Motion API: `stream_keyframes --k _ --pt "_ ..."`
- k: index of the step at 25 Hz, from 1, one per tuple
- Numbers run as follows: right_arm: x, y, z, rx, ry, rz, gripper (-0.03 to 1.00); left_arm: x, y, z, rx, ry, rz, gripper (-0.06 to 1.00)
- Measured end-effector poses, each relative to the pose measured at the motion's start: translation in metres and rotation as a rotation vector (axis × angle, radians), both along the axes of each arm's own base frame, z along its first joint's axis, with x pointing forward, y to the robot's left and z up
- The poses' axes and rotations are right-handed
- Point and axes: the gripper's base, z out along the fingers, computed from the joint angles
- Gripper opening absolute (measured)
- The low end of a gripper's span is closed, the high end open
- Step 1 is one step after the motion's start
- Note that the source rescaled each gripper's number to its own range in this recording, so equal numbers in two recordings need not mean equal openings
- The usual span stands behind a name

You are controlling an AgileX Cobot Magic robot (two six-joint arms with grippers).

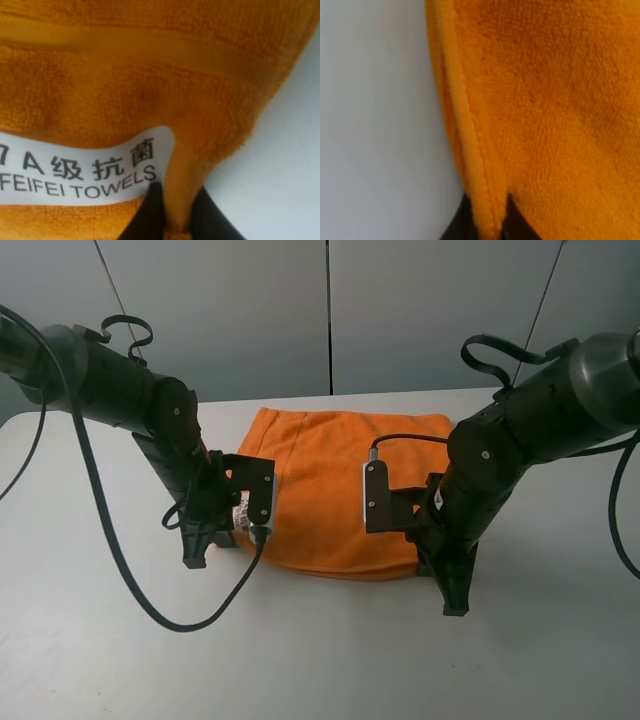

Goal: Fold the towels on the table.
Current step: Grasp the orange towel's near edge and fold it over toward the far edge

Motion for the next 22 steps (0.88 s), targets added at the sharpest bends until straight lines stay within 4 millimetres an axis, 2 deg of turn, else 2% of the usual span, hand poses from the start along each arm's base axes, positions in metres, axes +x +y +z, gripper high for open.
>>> stream_keyframes --k 4,8,16,22 --pt "0.001 0.001 0.009 0.017 -0.025 0.0 0.01 -0.001 0.001 0.003 -0.003 0.01 0.093 0.0" --pt "0.001 0.001 0.028 0.053 -0.077 0.0 0.01 -0.008 0.005 0.013 0.014 0.039 0.111 0.0" --pt "0.001 0.0 0.051 0.096 -0.14 0.0 0.01 -0.01 0.006 0.069 -0.065 -0.079 0.158 0.0" --pt "0.003 -0.001 0.07 0.08 -0.177 0.036 0.01 -0.019 0.011 0.092 -0.073 -0.07 0.215 0.0"
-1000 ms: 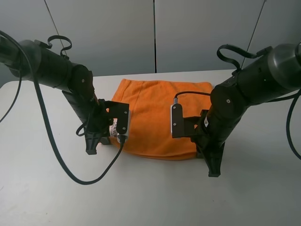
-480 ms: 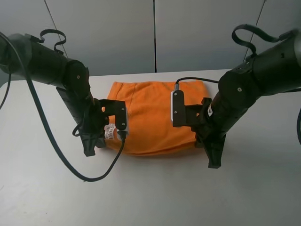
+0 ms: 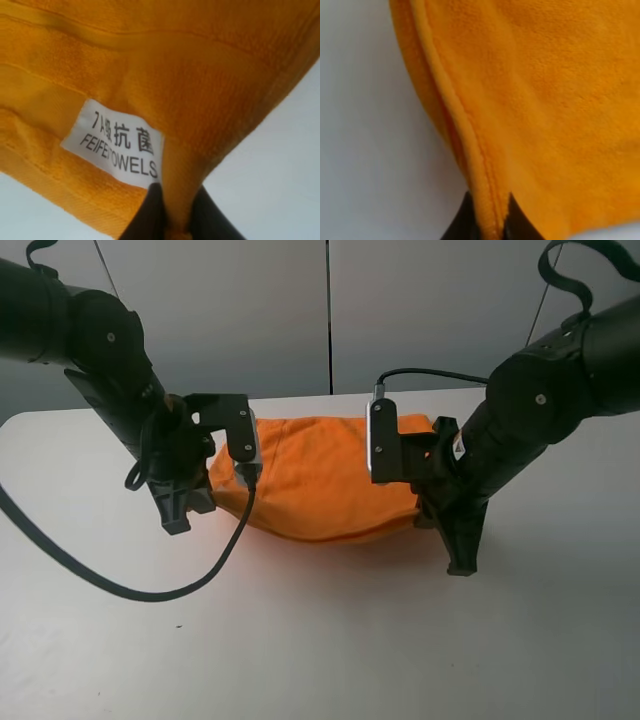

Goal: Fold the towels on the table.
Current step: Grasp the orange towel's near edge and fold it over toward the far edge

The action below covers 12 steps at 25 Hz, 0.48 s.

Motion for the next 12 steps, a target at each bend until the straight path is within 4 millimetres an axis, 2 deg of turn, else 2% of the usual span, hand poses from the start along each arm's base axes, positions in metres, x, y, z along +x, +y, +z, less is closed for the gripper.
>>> stream_keyframes --k 6,12 --pt "0.007 0.001 0.016 -0.038 -0.028 0.028 0.0 -0.007 0.004 0.02 -0.027 -0.004 0.09 0.0" --pt "0.013 -0.004 0.018 -0.123 -0.096 0.106 0.0 -0.01 0.006 0.034 -0.057 -0.038 0.125 0.0"
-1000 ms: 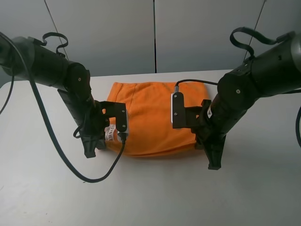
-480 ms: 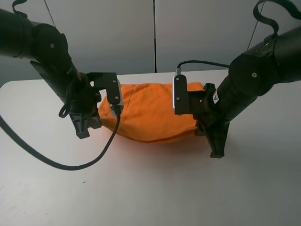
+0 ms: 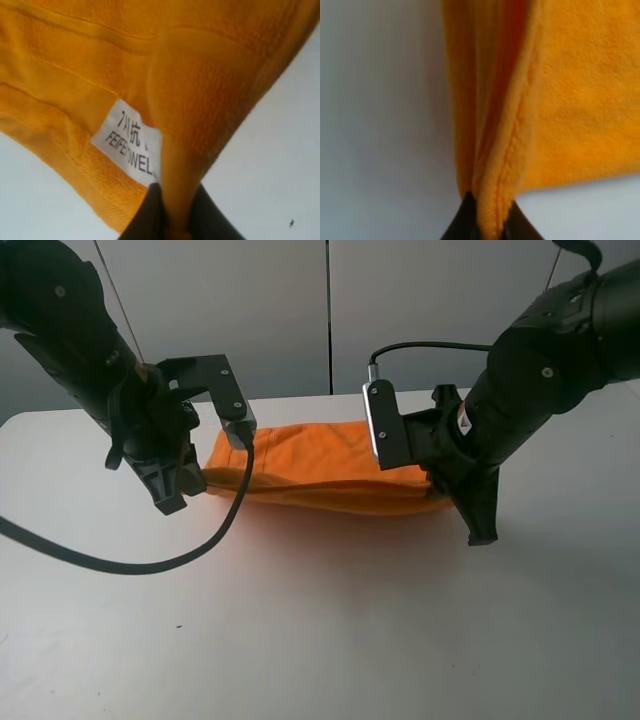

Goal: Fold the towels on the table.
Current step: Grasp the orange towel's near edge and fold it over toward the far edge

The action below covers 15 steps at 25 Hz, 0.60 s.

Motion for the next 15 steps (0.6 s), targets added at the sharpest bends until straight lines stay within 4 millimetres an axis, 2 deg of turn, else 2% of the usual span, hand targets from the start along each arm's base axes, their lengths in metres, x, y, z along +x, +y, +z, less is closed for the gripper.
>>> stream_keyframes --k 8,13,15 --pt "0.014 0.001 0.01 -0.043 -0.133 0.057 0.0 0.01 0.003 0.003 0.004 -0.102 0.086 0.0" --pt "0.033 0.008 0.023 -0.029 -0.195 0.056 0.0 0.017 0.004 0.005 0.011 -0.182 0.109 0.0" --pt "0.042 0.01 0.02 -0.031 -0.194 0.046 0.0 0.02 0.004 0.007 0.006 -0.217 0.122 0.0"
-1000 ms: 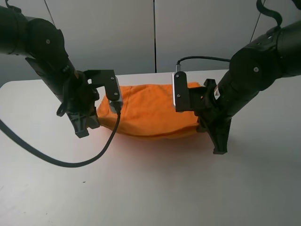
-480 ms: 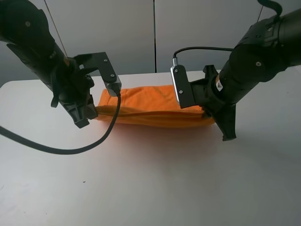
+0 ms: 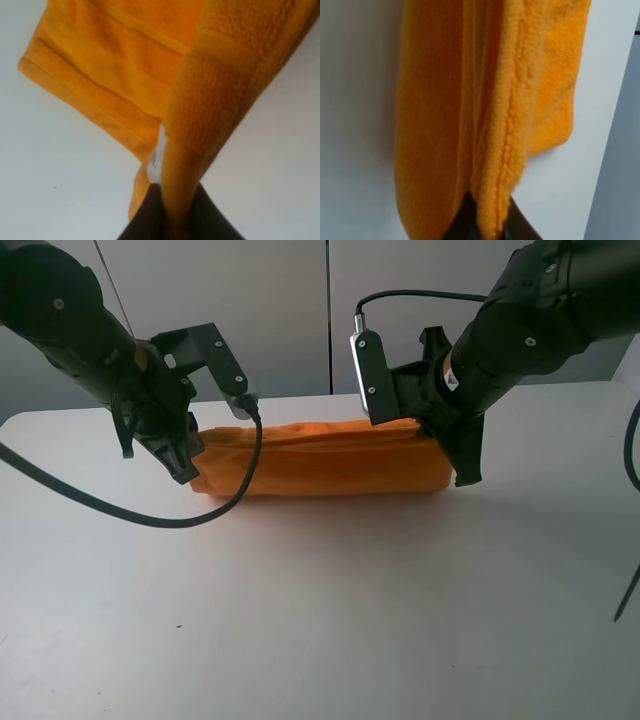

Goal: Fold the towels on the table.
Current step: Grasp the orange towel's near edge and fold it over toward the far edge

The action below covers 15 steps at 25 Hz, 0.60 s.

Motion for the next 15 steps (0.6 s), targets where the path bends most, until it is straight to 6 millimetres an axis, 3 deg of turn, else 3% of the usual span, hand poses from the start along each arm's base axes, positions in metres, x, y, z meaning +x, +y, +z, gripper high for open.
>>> stream_keyframes --k 6,15 --pt "0.021 0.007 -0.012 -0.019 -0.001 0.004 0.0 0.008 -0.002 0.001 -0.023 -0.082 0.022 0.0" --pt "0.036 -0.001 -0.022 0.005 -0.015 -0.024 0.0 0.027 -0.004 -0.031 0.05 -0.132 0.033 0.0"
